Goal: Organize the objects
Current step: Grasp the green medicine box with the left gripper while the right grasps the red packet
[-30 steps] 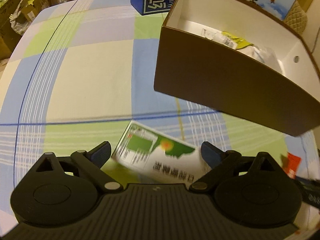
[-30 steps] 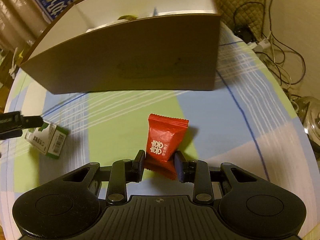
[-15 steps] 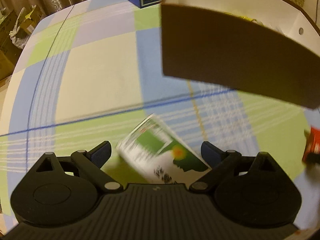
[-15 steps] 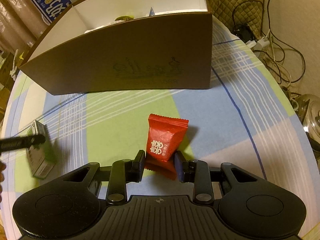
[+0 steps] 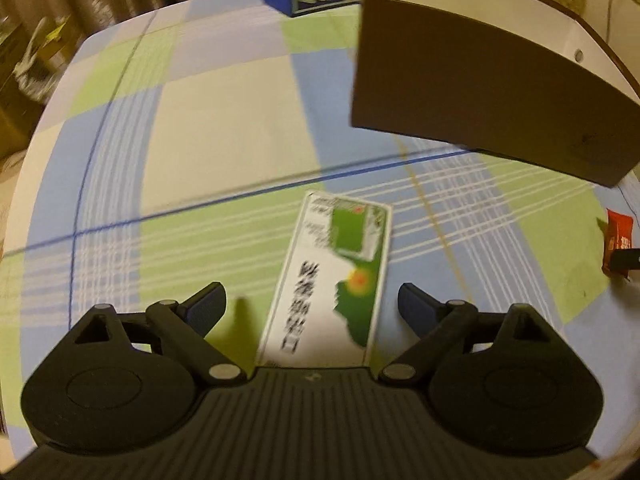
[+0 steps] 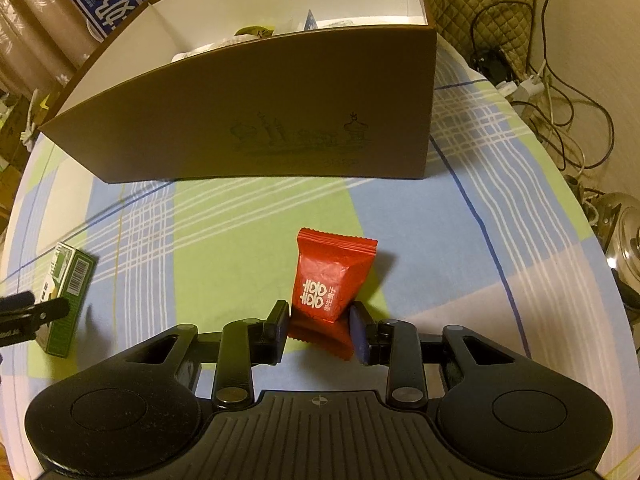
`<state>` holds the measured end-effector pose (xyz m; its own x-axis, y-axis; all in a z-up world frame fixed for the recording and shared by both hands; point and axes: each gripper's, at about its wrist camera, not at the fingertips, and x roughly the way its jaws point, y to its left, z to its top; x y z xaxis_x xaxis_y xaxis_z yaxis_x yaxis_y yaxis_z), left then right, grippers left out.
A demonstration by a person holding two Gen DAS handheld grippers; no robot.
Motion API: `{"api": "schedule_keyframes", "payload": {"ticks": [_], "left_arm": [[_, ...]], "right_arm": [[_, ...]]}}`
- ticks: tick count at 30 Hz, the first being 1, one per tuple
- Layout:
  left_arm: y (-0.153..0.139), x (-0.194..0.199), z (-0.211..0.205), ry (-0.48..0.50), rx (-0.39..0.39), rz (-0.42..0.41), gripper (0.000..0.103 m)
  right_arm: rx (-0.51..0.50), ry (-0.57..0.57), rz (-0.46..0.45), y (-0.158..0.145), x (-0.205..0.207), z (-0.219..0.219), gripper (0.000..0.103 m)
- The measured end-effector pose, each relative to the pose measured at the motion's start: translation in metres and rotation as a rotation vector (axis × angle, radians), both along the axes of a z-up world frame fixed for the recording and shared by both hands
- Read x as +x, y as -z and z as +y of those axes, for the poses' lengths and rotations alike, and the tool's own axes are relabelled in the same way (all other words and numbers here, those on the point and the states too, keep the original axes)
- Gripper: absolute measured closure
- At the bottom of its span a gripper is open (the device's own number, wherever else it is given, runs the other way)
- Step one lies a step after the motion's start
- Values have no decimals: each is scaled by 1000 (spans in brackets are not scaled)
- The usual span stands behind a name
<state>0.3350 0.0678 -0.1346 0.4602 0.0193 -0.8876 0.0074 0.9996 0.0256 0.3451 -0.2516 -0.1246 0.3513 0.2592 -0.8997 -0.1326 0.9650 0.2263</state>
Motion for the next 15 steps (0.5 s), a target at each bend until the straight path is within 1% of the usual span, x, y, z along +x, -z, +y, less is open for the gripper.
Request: {"api": "schedule_keyframes", "payload": {"ticks": [1, 2, 3, 4, 6, 10, 13, 15], "left_arm": [[1, 3, -3, 10, -6, 2, 20], [2, 6, -6, 17, -13, 8, 28], [5, 8, -8, 21, -21, 20, 33], [7, 10, -11, 22, -26, 33, 40], [11, 12, -15, 21, -17, 46, 52], [12, 15, -23, 8, -12, 51, 52], [13, 18, -28, 5, -13, 57, 52], [13, 20, -33, 10, -10, 61, 52]], "right_arm": [[0, -3, -6, -1, 0, 0, 66], [1, -4, -14, -1, -1, 0, 61], [5, -3, -23, -2, -2, 0, 58], [6, 1, -29, -3, -2, -1, 54], [2, 15, -40, -3, -2, -1, 52], [-2, 54, -60, -3, 3, -2, 52], [28, 88, -54, -3, 10, -5, 52], [15, 103, -47, 0, 14, -5, 52]]}}
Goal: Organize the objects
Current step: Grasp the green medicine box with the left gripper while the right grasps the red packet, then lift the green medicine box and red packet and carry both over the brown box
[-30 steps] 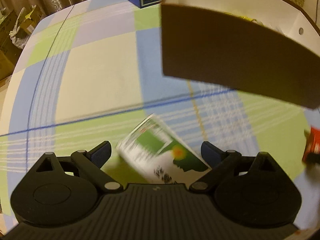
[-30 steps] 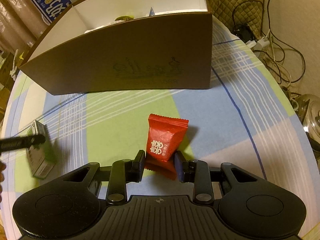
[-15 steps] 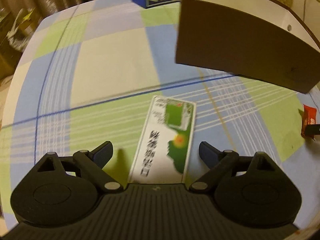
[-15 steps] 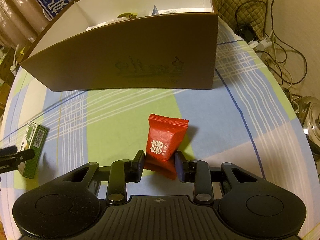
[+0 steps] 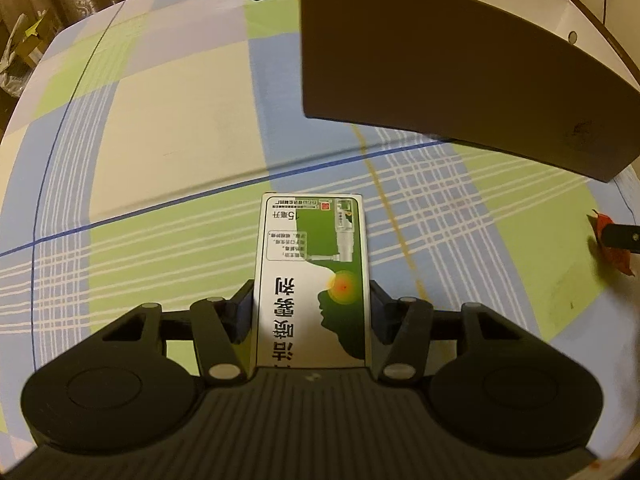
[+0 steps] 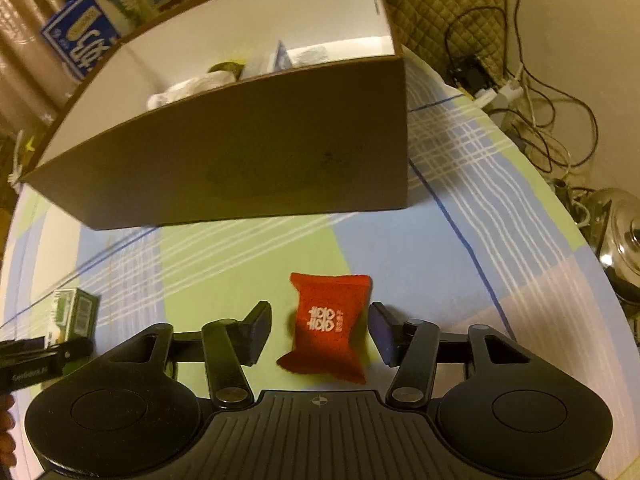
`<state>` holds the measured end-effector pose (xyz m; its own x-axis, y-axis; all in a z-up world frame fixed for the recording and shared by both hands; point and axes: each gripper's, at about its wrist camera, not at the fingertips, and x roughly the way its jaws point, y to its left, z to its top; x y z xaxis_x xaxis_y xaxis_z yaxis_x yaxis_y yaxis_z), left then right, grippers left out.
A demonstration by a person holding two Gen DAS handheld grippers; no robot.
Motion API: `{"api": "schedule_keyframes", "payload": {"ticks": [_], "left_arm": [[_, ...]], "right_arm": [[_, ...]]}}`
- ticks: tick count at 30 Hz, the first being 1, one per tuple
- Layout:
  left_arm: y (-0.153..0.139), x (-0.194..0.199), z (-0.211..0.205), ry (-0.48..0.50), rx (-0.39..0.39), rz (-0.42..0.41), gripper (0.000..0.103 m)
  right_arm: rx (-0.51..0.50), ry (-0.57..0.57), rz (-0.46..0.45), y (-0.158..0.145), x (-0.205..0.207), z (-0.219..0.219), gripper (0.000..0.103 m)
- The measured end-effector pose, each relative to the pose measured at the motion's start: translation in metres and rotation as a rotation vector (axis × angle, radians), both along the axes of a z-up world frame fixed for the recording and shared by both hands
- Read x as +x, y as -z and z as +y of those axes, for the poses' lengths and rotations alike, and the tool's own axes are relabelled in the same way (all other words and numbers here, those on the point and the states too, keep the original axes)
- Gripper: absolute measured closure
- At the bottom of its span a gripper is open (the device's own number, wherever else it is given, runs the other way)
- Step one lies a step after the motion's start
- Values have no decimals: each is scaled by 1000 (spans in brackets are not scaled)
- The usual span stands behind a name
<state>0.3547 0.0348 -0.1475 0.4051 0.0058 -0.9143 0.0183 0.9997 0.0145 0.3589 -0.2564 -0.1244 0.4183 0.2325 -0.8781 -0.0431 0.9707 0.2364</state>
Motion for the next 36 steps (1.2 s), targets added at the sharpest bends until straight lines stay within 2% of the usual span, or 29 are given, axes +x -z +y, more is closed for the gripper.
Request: {"api": "schedule_keyframes", "payload": {"ticks": [4, 6, 8, 11, 17, 36], "left_arm": [[1, 2, -7, 7, -3, 2, 52], [1, 1, -9, 13, -2, 0, 52], [1, 0, -11, 19, -2, -3, 52], [2, -1, -11, 22, -4, -4, 52], [1, -5, -13, 32, -4, -3, 52], [-2, -46, -31, 121, -8, 20, 52]], "right_arm": [[-41, -13, -16, 2, -3, 7, 53], [-65, -25, -29, 2, -5, 10, 57], [-85, -43, -38, 3, -7, 13, 71], [-96, -75, -48, 5, -10, 16, 75], [-98, -154, -59, 7, -23, 28, 76], [-63, -292, -32, 7, -70, 48, 77]]}}
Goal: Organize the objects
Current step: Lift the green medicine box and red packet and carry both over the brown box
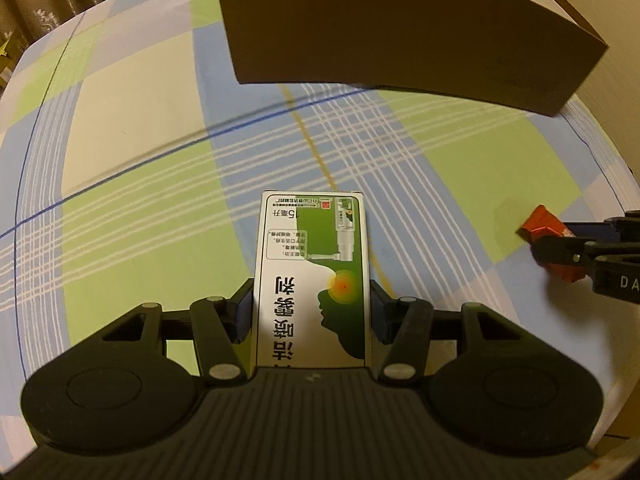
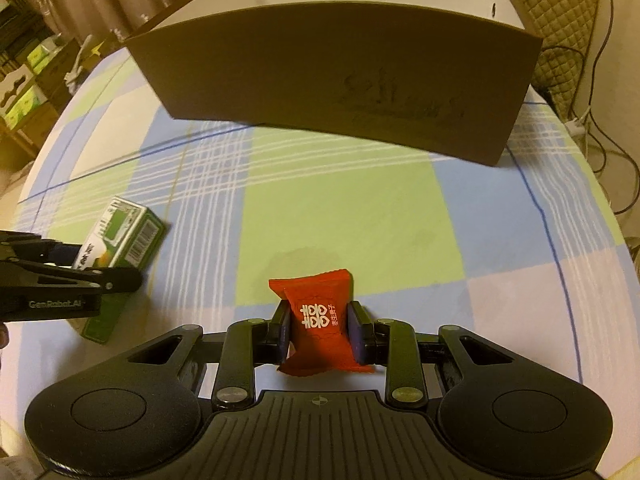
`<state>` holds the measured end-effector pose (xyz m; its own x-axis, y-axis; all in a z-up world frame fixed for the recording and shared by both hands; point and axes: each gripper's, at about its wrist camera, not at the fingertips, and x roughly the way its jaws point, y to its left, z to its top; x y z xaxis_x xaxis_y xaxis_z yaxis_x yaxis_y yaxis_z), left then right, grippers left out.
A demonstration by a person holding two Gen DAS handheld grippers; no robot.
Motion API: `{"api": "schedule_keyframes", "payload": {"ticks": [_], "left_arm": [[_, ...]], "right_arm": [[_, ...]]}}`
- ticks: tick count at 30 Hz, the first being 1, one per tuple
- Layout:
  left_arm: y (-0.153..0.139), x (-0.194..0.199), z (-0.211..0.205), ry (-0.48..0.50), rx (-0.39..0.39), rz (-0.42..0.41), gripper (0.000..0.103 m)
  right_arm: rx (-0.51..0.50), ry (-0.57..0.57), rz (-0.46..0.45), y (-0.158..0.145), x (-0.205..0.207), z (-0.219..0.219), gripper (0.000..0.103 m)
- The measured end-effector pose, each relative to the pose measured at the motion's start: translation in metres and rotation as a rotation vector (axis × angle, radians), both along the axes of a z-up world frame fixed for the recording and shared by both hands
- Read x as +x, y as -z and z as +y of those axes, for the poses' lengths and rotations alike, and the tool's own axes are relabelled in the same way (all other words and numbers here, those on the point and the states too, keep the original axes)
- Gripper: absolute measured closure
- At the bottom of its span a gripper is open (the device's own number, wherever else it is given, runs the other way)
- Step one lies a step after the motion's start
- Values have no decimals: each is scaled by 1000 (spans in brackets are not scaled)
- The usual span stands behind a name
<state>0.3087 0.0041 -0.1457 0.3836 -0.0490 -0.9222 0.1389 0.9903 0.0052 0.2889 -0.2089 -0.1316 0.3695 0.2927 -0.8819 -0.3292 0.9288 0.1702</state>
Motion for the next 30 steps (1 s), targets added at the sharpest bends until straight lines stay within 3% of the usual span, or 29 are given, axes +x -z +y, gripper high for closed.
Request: {"api": "schedule_keyframes", "payload": {"ticks": [14, 30], "left_arm": [[-2, -11, -13, 26, -13, 12, 52], [-24, -7, -19, 21, -31, -27, 52]], "right_arm": [[32, 3, 7, -6, -7, -7, 78], [66, 1, -20, -20, -2, -12, 78]]}}
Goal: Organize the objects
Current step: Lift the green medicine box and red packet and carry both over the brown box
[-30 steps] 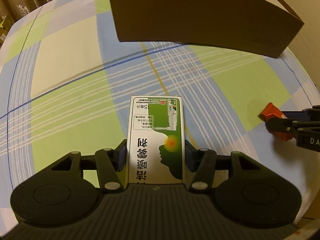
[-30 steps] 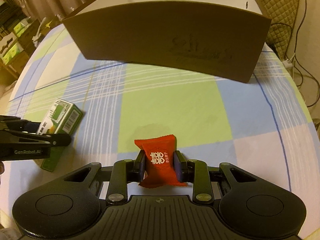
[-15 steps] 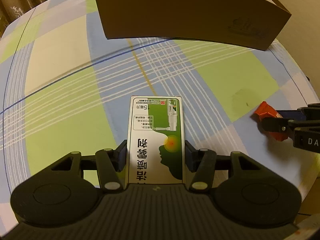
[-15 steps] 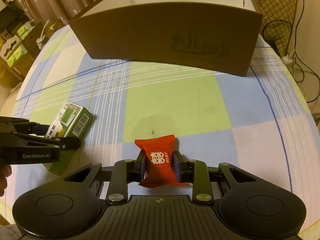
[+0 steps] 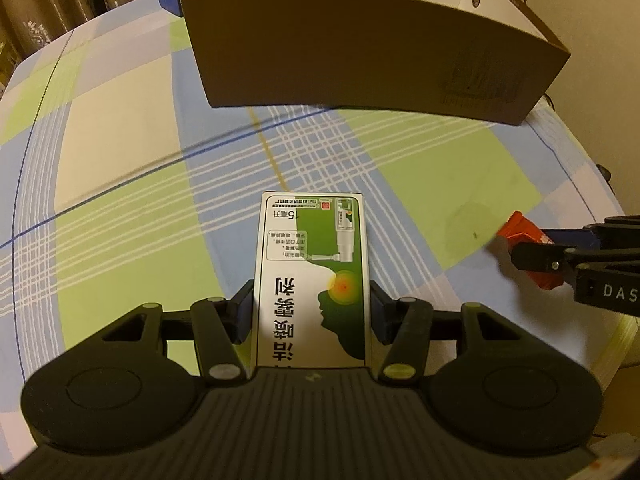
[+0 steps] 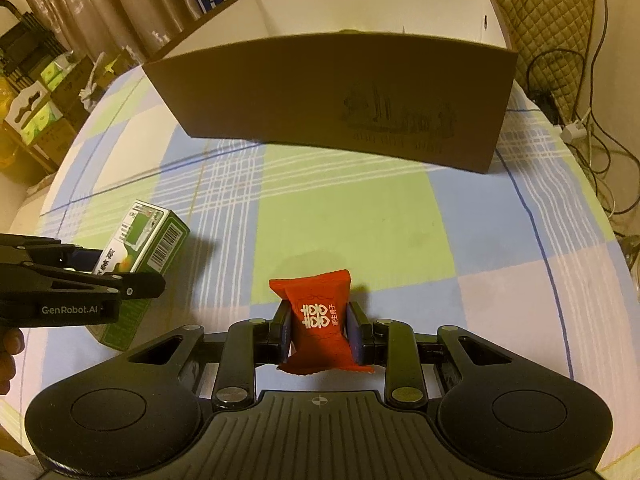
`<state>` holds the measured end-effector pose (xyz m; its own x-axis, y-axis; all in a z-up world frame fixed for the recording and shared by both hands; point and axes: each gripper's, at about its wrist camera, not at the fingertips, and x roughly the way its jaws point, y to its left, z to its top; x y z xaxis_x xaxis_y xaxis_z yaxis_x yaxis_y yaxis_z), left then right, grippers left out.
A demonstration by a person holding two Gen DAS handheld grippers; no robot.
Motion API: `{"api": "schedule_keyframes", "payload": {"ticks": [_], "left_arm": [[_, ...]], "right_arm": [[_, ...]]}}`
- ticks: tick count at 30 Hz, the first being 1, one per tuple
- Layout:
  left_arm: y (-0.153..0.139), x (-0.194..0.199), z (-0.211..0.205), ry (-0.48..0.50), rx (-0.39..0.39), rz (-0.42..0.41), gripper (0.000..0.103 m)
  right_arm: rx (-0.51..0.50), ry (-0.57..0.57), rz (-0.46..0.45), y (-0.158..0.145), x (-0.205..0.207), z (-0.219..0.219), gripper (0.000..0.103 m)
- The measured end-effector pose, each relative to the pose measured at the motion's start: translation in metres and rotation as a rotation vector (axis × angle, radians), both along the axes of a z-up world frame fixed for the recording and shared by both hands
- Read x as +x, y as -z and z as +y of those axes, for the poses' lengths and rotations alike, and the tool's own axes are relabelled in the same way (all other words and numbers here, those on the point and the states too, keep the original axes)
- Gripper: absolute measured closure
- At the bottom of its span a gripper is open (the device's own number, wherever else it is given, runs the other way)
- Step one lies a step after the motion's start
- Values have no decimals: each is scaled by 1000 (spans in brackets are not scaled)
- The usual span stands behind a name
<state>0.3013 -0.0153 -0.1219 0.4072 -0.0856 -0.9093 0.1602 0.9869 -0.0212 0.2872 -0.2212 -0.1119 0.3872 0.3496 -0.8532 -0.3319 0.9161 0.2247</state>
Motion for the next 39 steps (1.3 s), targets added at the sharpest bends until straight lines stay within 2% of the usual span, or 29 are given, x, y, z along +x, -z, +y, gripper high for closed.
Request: {"api": "schedule_keyframes", "payload": {"ticks": [9, 23, 39], "left_arm": [[-23, 4, -4, 0, -30, -42, 52], [-78, 24, -19, 21, -82, -165, 52], [-116, 80, -34, 38, -98, -284, 52]], "right_arm": [[39, -11, -32, -20, 5, -1, 78], [143, -17, -116, -67, 27, -3, 78], [170, 50, -233, -110, 87, -18, 78]]}}
